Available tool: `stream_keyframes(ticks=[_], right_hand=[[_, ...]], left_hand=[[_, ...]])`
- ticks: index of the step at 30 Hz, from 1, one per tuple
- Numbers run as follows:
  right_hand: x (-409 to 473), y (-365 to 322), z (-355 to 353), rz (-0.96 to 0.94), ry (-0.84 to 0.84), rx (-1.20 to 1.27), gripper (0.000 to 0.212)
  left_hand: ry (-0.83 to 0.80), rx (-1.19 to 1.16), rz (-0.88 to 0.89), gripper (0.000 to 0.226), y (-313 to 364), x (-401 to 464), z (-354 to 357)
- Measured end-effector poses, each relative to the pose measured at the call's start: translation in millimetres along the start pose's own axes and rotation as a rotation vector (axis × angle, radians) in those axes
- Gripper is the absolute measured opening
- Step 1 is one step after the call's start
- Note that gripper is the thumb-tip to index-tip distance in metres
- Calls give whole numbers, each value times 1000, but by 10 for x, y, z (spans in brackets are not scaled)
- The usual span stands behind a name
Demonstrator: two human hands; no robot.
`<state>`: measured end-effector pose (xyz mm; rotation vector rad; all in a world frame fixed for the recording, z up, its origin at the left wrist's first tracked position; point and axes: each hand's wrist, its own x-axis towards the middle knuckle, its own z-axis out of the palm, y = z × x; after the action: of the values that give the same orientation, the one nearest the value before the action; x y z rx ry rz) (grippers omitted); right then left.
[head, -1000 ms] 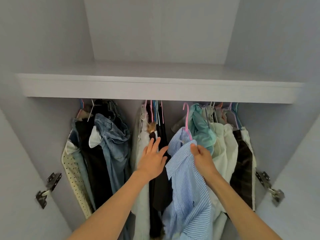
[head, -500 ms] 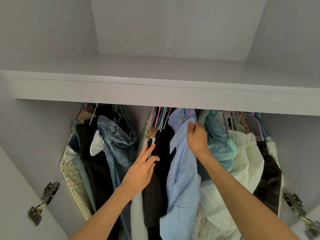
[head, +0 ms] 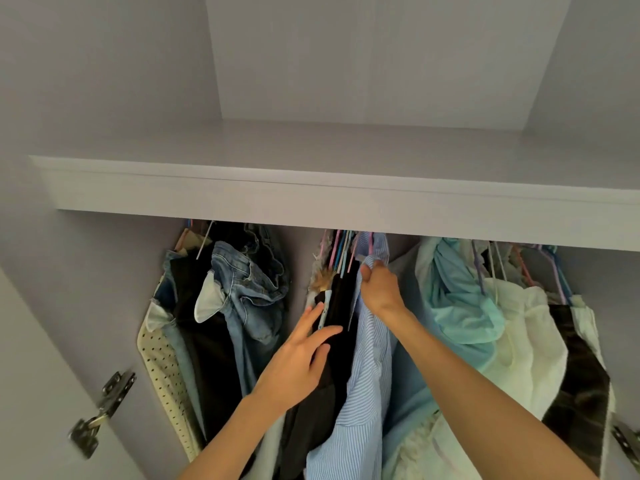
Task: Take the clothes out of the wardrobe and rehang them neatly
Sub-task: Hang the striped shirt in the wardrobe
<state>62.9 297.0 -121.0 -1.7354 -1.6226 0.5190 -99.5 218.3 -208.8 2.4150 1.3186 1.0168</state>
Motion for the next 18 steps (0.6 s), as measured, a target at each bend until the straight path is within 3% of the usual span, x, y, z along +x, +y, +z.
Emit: stream_keyframes(ticks=[3,12,15,18], right_hand=[[-49,-6,54,-19,-73,-6,35],[-165,121,2,-47,-197,-105,34],[-201,182,-80,-55,-188,-124,24],[-290,235,-236,-123,-145,-143,38]], left_hand=[[-37,-3,14,51,82,-31,45],[-134,9,53,60,192,-27,11],[-205,92,87,68,186,-17,-46],[-308,269,146,71,153,56,-200]])
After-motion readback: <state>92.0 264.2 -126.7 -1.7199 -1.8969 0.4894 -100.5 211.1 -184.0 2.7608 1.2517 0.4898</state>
